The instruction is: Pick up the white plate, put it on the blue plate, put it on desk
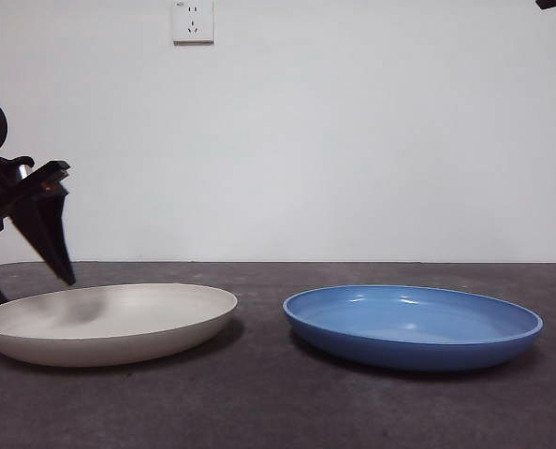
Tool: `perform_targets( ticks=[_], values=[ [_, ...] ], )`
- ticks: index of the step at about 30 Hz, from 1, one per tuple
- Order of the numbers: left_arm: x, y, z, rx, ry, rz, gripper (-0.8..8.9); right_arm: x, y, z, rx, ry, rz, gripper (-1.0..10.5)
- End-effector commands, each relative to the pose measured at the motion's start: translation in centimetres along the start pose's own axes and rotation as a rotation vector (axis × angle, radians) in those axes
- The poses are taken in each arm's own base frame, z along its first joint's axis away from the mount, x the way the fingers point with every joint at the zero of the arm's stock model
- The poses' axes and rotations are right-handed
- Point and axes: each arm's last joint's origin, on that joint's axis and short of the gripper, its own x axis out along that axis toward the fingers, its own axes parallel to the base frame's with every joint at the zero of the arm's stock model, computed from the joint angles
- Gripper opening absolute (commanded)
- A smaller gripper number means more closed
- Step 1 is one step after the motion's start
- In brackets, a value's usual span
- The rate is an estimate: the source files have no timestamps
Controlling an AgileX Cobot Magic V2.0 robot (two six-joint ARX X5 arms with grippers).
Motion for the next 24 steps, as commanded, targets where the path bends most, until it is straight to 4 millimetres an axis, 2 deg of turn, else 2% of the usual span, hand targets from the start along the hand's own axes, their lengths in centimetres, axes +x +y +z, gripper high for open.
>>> perform_targets(
  ticks=[1,11,19,24],
  values=[
    [0.4,0.1,0.4,0.009,0.007,-0.004,1.92,-0.1,0.3,0.4,-0.004,-0.01,0.006,6.2],
    [1.4,0.7,0.4,-0.009,0.04,0.002,0.07,-0.1,0.3,0.4,-0.002,-0.01,0.006,6.2],
    [1.1,0.6,0.8,-0.005,0.032,0.007,0.08,-0.1,0.2,0.4,-0.001,-0.012,0.003,6.2],
    [-0.1,-0.8,1.4,0.007,0.027,0.003,0.09,-0.5,0.3,0.3,0.009,-0.012,-0.077,6.0]
  ],
)
